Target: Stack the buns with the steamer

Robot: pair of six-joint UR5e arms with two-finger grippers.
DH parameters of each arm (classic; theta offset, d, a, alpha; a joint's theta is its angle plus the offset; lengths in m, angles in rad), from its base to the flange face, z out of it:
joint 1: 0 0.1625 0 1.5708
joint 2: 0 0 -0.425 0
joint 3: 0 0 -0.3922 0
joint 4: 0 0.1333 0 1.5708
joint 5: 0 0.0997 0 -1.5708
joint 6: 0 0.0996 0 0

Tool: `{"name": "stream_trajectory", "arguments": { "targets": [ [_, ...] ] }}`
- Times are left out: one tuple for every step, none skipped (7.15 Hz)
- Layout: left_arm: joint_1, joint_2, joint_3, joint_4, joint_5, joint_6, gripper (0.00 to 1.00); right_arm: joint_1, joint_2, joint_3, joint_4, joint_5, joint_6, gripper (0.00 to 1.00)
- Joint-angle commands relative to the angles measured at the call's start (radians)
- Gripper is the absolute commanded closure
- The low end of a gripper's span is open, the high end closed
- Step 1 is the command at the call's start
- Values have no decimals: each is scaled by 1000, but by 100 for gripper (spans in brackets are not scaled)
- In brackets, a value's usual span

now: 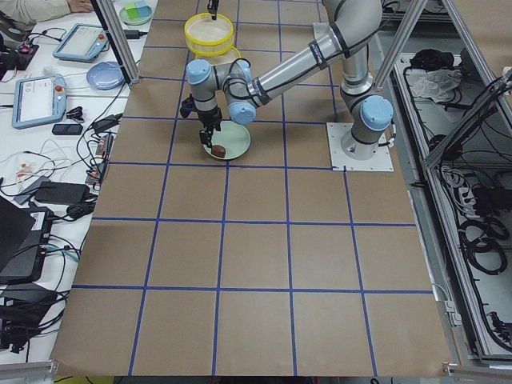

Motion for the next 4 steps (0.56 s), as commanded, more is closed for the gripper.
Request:
{"name": "stream_trajectory", "arguments": {
  "targets": [
    [8,-15,-12,-8,22,50,0,24,15,40,-46,6,67,100],
    [6,-27,-13,-1,7,46,8,29,21,41,-45,6,88,100],
    [5,-29,-12,5,-46,32,16,41,23,46,-43,8,128,100],
    [5,-42,-12,8,-47,1,18,53,24,65,-51,8,135,100]
  ]
}}
